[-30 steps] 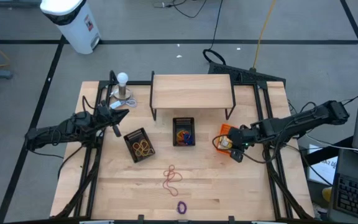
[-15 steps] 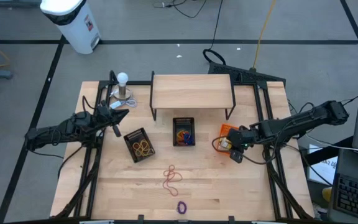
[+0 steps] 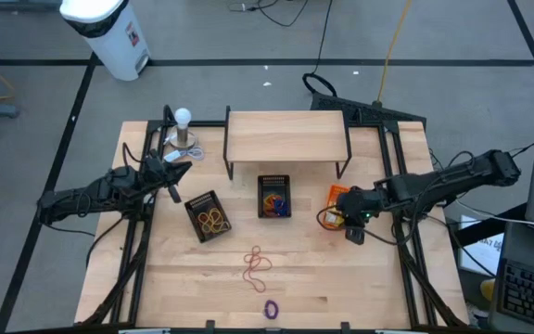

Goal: Pick & Place Office Desk Supplies
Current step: Put the crayon box into the orange basket, then put the red rubber band into the left black basket

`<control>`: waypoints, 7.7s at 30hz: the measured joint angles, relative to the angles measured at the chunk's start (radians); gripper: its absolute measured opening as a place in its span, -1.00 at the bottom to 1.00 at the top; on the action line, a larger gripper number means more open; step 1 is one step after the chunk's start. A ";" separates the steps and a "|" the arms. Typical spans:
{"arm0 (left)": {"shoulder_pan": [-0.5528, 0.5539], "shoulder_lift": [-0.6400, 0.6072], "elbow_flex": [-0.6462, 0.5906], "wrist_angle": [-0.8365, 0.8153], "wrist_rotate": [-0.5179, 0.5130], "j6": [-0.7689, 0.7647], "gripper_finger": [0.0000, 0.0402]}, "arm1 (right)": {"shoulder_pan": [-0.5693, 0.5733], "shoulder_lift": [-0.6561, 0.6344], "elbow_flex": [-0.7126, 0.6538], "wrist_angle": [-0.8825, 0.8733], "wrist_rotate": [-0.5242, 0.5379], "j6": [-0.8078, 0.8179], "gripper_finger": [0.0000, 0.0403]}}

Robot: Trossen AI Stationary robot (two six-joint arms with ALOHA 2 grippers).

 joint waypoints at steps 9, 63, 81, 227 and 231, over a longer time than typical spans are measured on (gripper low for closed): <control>0.000 0.000 0.000 0.000 0.000 0.000 -0.90 | -0.091 0.000 0.130 -0.240 0.196 -0.170 -0.57; 0.000 0.000 0.000 -0.005 0.000 0.010 -0.90 | -0.191 -0.272 -0.047 0.123 0.132 -0.219 0.00; 0.000 0.000 0.000 -0.008 0.000 0.052 -0.90 | -0.207 -0.564 -0.391 0.890 0.001 -0.498 -0.94; -0.414 1.403 0.676 0.020 0.220 -0.361 -0.82 | -0.409 -0.543 -0.709 1.254 0.078 -0.246 -0.98; -0.440 1.599 0.777 0.023 0.266 -0.310 -0.58 | -0.409 -0.541 -0.709 1.194 0.078 -0.266 -0.98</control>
